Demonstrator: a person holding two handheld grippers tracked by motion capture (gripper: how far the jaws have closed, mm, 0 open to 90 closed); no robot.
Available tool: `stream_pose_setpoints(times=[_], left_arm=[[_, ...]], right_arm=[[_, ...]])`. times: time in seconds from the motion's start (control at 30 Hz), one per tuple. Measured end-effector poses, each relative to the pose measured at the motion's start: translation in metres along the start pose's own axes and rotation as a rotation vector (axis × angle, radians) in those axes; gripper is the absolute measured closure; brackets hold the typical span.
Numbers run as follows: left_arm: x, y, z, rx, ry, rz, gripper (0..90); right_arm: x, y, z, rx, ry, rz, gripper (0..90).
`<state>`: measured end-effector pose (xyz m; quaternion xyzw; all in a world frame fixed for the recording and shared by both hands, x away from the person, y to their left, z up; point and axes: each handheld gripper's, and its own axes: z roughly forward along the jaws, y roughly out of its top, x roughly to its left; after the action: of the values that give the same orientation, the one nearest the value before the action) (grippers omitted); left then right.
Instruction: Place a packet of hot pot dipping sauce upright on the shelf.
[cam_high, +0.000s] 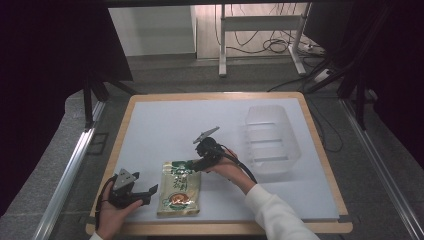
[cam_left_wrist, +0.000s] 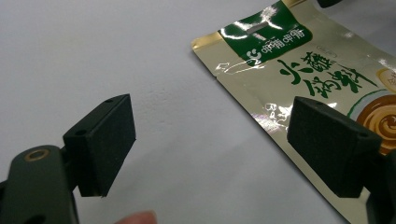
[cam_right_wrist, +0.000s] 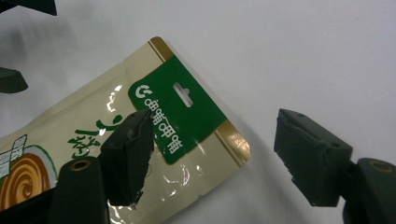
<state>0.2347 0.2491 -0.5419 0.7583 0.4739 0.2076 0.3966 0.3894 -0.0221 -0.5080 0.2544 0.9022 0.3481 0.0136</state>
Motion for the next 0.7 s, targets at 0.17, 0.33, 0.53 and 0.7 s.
stream_pose_setpoints(times=[0.17, 0.33, 0.53, 0.7], left_arm=[[0.0, 0.0, 0.0, 0.003, 0.0, 0.001, 15.4], [0.0, 0.0, 0.0, 0.003, -0.003, 0.001, 15.4], [-0.001, 0.0, 0.0, 0.007, -0.008, 0.003, 15.4], [-0.001, 0.0, 0.001, 0.012, -0.009, 0.004, 15.4]], right_arm=[[-0.007, 0.002, 0.011, 0.0, 0.021, 0.015, 32.4], [-0.008, -0.001, 0.017, 0.032, 0.029, 0.026, 33.0], [-0.006, -0.002, 0.013, 0.048, 0.073, 0.012, 36.4], [-0.001, 0.0, 0.01, 0.078, 0.106, -0.025, 36.2]])
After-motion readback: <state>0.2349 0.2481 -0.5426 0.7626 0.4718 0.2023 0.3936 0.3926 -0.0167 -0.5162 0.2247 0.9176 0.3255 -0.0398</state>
